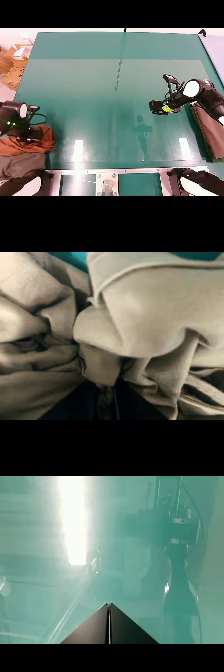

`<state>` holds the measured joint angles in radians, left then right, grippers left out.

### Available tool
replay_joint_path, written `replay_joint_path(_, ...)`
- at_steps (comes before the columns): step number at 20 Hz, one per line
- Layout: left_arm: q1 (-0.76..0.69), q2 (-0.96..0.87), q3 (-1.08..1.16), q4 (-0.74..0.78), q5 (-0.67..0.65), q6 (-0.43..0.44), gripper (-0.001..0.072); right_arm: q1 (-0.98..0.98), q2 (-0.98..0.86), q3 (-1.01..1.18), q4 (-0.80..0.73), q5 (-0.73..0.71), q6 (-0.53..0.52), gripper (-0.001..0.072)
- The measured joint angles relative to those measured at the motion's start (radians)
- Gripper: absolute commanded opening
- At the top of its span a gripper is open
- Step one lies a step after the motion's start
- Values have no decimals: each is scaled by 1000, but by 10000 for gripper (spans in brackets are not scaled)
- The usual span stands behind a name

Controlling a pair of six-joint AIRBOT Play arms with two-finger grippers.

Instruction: Fold the shirts.

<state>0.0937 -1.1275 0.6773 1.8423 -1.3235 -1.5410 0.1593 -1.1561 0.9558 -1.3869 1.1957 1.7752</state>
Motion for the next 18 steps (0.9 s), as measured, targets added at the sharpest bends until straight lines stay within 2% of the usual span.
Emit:
replay_joint_path(4, -35, -1, 215, -82, -35, 50, 25, 0, 0, 0, 0, 0, 0, 12)
replay_joint_path(8, -217, -1, 509, -188, -47, 73, 25, 0, 0, 0, 0, 0, 0, 12)
replay_joint_path(12, -434, -20, 692, -281, 66, 80, 25, 0, 0, 0, 0, 0, 0, 12)
replay_joint_path(16, -595, -117, 758, -393, 203, 93, 29, 0, 0, 0, 0, 0, 0, 12)
replay_joint_path(17, -622, -157, 764, -431, 233, 103, 222, 0, 0, 0, 0, 0, 0, 12)
replay_joint_path(18, -640, -198, 769, -472, 258, 112, 677, 0, 0, 0, 0, 0, 0, 12)
